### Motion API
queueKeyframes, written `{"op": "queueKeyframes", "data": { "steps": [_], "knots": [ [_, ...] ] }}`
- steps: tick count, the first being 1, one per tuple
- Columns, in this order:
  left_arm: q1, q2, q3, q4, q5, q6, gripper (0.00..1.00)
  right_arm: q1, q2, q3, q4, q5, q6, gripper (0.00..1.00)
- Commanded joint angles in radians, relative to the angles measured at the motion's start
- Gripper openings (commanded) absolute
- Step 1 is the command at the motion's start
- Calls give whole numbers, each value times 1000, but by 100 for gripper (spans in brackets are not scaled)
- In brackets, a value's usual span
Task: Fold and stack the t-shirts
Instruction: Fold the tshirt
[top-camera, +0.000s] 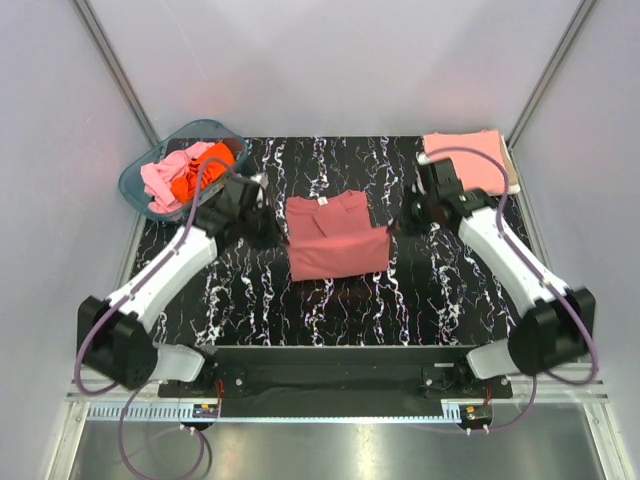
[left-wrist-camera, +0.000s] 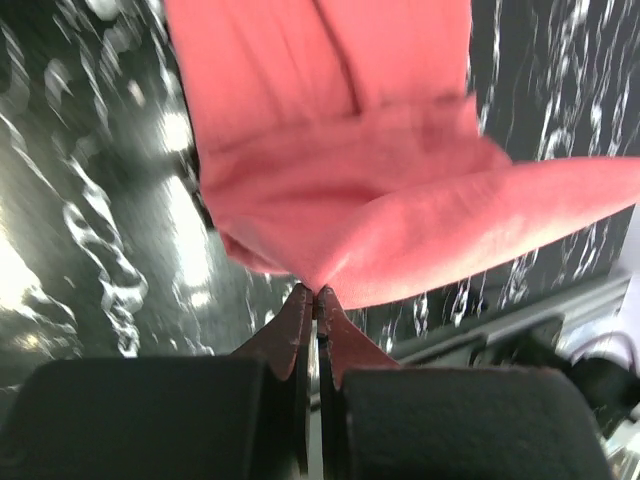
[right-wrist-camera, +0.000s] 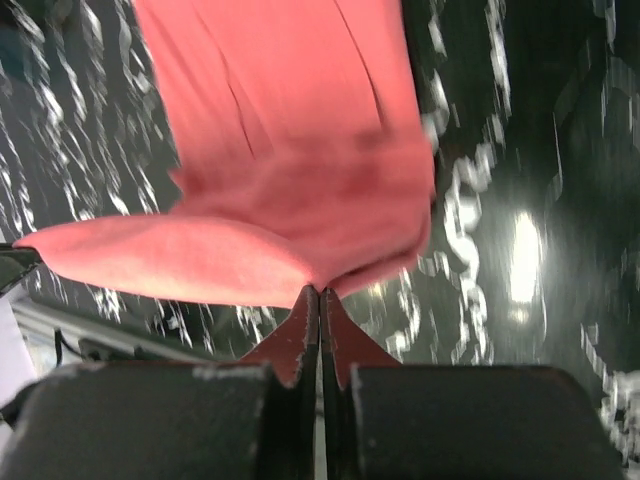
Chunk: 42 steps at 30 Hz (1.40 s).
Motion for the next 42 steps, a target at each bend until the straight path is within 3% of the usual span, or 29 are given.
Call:
{"op": "queueKeyframes", "data": {
  "steps": [1,9,20,22,24,25,27,30,33,40,42],
  "knots": [
    [73,86,141,-2,50,89,0,-15,120,156,28,-11,-89,0],
    [210,467,518,-5,130,208,0,-67,513,577,16,-97,-169,0],
    [260,956,1008,64,228,276,0,-141,994,1036,18,-198,-207,2],
    [276,1048,1080,102,231,273,3,-151,1103,1167,18,-218,-213,6],
    [296,1136,1155,127,222,250,14,-156,1168,1247,15,-227,-215,21],
    [303,1155,1172,124,210,242,26,-164,1220,1317,16,-238,-216,29],
    [320,1169,1183,150,207,228,30,-171,1248,1364,13,-240,-201,39],
    [326,1137,1174,164,201,260,34,-190,1218,1343,2,-241,-193,44],
    [325,1062,1102,179,237,271,33,-191,1118,1205,4,-246,-198,46],
    [293,852,840,241,219,331,33,-190,811,703,157,-301,-183,51],
    [279,858,830,248,280,340,30,-188,791,661,195,-330,-190,52]
  ]
}}
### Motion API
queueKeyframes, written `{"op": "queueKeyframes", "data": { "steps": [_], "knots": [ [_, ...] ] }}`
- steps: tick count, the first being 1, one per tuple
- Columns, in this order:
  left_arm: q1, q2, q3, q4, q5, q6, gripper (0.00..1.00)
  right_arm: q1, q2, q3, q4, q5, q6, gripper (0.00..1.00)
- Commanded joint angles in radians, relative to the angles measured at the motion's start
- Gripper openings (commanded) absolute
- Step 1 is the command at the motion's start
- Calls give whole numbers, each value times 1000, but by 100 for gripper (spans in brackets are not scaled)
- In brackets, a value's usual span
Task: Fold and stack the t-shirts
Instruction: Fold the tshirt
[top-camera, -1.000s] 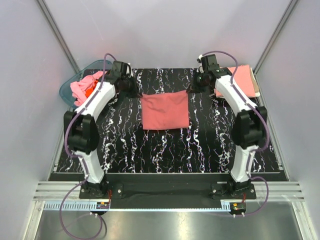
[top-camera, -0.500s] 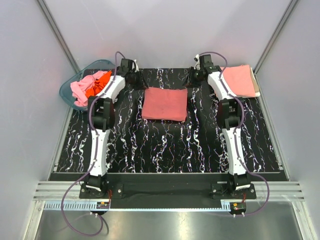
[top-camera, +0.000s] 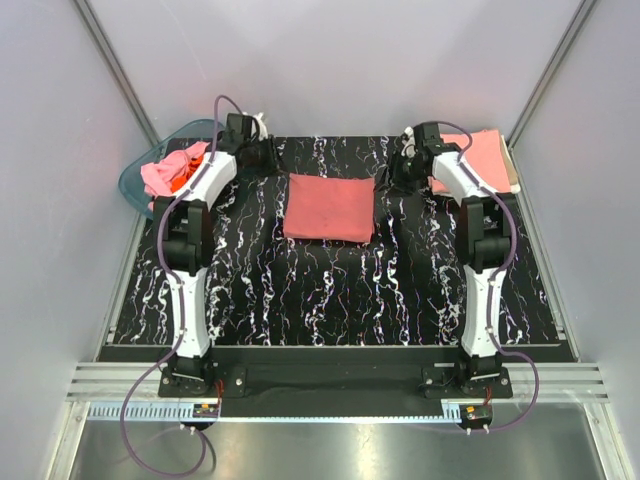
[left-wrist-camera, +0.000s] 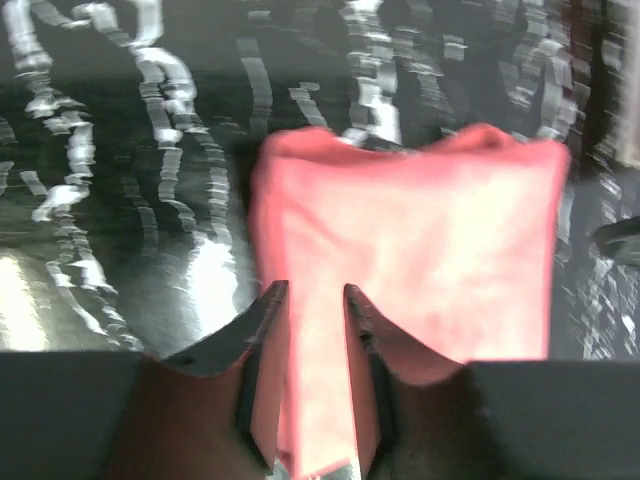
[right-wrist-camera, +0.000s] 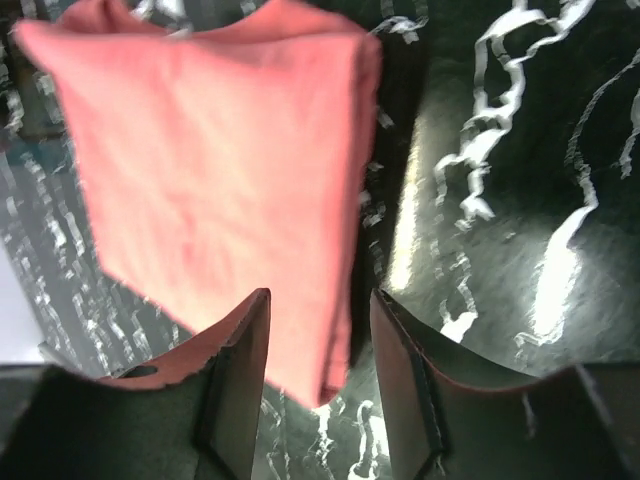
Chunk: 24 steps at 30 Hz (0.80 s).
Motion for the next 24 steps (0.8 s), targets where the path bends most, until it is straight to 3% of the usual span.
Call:
{"op": "queueKeyframes", "data": {
  "steps": [1,8,16,21,24],
  "knots": [
    [-33,-57,-13,97,99,50,29,8,-91,-49,124,-77,-12,52],
    [-64,96,103,98,162,68,27,8,63,101,122,-98,-72,28],
    [-47,290,280,100,96,64,30,5,322,422,122,-140,-78,17],
    [-24,352,329,114,59,22,31,5,471,631,118,-132,-52,16],
    [-18,343,326,115,61,7,31,5,454,642,119,-123,-41,26]
  ]
}}
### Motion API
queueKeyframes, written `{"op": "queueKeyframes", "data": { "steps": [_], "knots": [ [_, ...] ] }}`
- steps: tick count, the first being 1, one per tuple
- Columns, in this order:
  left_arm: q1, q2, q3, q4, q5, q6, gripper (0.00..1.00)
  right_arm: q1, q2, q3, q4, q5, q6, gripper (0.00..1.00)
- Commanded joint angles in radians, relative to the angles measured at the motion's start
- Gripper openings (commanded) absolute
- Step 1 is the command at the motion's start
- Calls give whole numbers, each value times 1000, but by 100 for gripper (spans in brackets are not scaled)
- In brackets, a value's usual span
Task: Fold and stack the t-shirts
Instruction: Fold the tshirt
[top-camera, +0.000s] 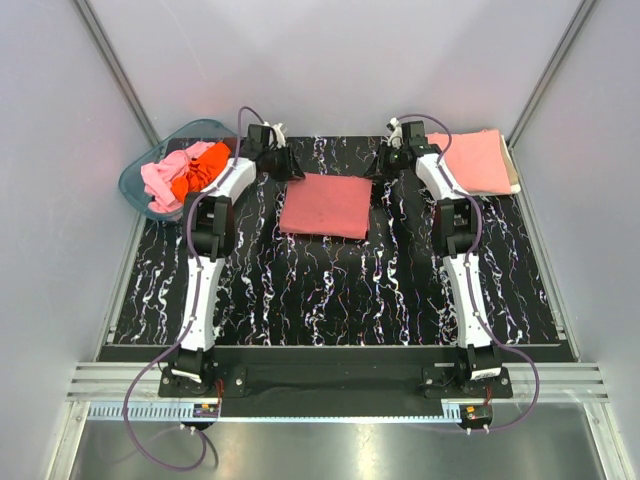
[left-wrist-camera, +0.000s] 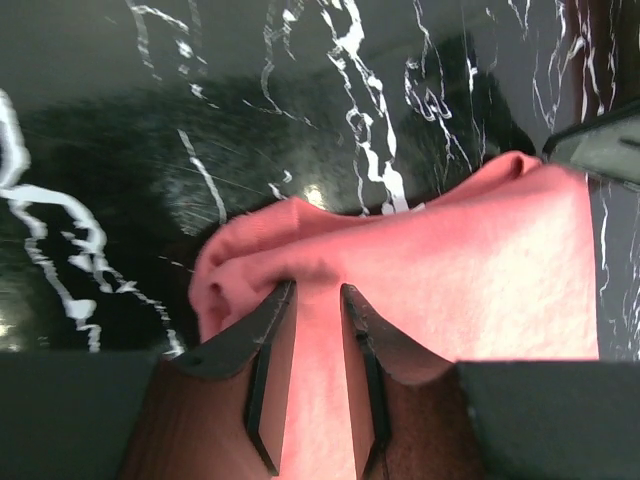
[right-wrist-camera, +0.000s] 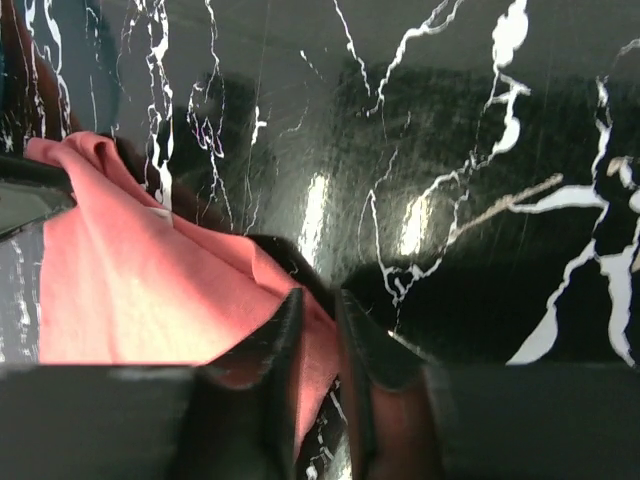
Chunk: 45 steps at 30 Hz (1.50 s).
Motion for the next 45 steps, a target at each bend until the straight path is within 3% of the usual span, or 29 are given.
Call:
{"op": "queueKeyframes", "data": {
  "steps": [1,6,11,17,21,28,39,40,44,45],
  "knots": [
    [18,-19,30,37,-32,-24,31,2,-43,58,16,-9,8,30],
    [19,-119,-14,37,43,-55,32,2,-230,-104,18,13,13,47],
    [18,-301,-172,22,32,-26,36,3,-398,-323,45,47,27,63],
    [11,-470,-440,18,37,-18,35,6,-600,-707,162,15,43,64],
    [-1,-545,-606,-19,-10,11,35,28,-659,-862,217,-39,33,63],
    [-4,-571,-720,-36,-54,53,38,65,-692,-1050,300,-73,20,62],
    [-4,-499,-760,-48,-78,57,35,77,-700,-1191,440,-116,66,43],
    [-4,-498,-760,-45,-74,57,33,77,-696,-1194,444,-119,70,39],
    [-4,-495,-775,-51,-43,45,0,75,-702,-1225,461,-105,74,13],
    [-4,-508,-795,-53,-38,34,0,75,-709,-1236,463,-104,74,9]
  ]
}}
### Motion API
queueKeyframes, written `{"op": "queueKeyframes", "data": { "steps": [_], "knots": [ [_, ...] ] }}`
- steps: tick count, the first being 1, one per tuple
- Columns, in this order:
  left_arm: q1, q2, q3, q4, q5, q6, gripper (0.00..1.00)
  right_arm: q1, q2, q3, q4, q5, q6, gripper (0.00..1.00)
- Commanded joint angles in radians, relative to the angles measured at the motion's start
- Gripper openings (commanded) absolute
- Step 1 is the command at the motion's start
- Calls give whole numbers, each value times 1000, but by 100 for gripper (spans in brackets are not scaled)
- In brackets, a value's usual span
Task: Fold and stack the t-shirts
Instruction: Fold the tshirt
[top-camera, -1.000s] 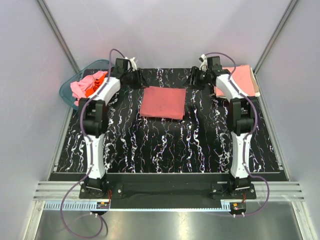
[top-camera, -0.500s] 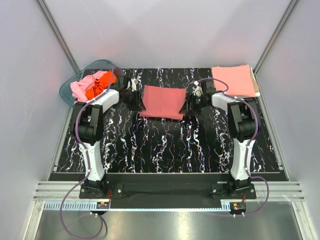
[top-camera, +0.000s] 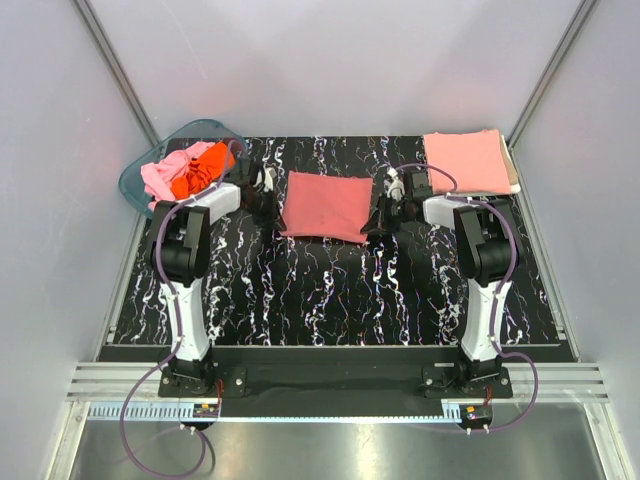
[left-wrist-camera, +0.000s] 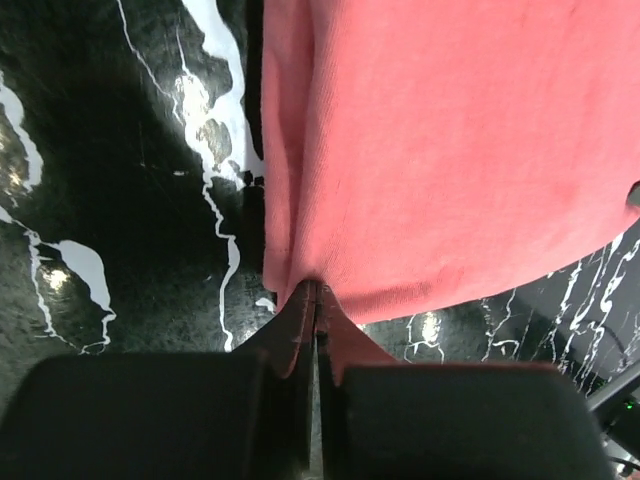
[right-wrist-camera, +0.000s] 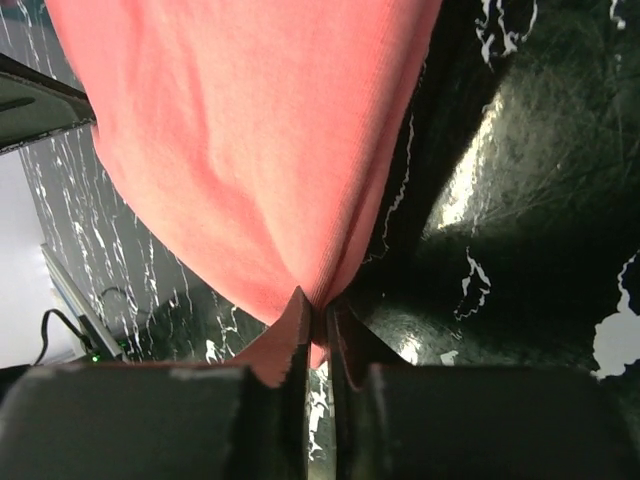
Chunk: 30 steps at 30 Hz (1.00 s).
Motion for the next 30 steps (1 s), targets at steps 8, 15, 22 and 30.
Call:
{"op": "queueKeyframes", "data": {
  "steps": [8,15,22,30],
  "knots": [
    [-33,-234,-228,-18,-37,-46,0,45,-233,-257,36,39,82,1],
    [-35,-302,-244,-145,-158,14,16,83,-321,-404,35,109,155,40],
    [-37,-340,-120,-227,-227,56,25,59,-356,-306,-86,194,69,54],
    [-37,-316,-64,-237,-204,88,26,-24,-180,-79,-119,192,15,31]
  ]
}}
